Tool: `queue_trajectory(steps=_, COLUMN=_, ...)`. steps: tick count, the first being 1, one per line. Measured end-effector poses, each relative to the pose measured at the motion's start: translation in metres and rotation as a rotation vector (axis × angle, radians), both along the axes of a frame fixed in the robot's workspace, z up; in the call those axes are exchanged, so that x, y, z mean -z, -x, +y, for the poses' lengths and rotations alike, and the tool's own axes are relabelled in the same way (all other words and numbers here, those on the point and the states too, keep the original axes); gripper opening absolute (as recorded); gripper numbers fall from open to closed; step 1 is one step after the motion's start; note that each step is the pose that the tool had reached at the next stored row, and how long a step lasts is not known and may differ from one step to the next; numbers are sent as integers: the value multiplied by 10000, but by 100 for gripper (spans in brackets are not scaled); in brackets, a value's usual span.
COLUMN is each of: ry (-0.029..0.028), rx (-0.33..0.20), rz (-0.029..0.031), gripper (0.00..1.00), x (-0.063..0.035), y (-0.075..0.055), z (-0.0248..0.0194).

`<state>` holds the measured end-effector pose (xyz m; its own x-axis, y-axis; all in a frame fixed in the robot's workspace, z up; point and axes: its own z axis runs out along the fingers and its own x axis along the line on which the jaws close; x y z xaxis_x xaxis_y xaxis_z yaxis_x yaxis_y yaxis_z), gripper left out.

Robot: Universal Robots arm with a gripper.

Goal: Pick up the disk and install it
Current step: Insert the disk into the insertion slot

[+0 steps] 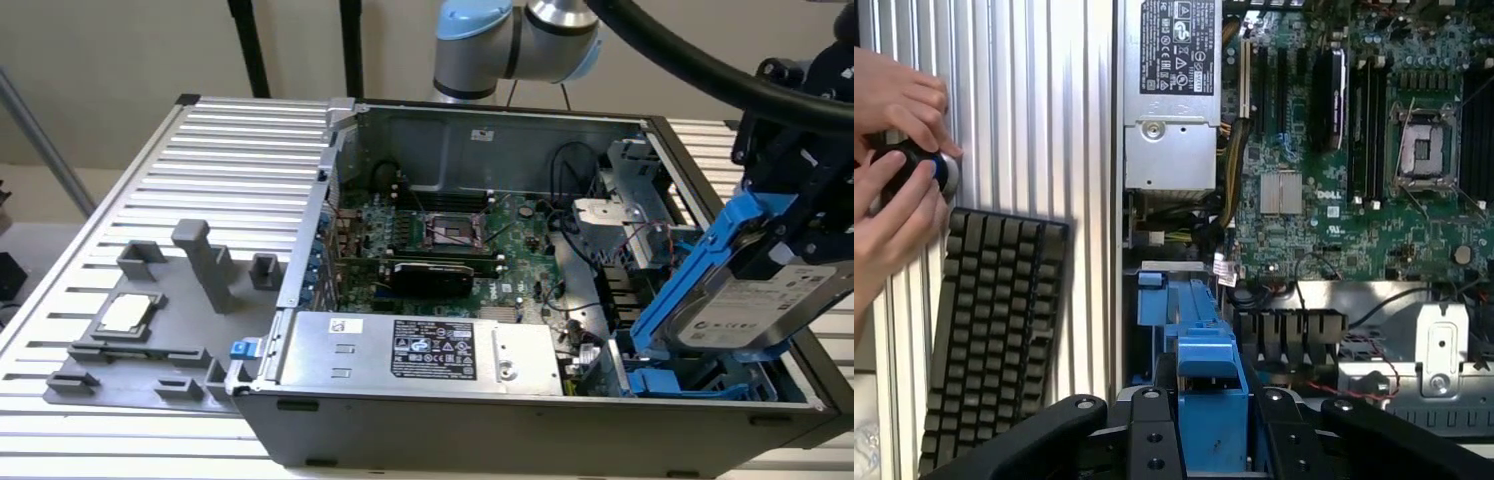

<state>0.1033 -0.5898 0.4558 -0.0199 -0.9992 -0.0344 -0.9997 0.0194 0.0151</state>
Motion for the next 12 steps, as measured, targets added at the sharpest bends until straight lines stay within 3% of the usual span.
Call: queue_trajectory(steps=12, ry=2, rx=-4, rz=1, gripper=0, x=117, y=10, z=18)
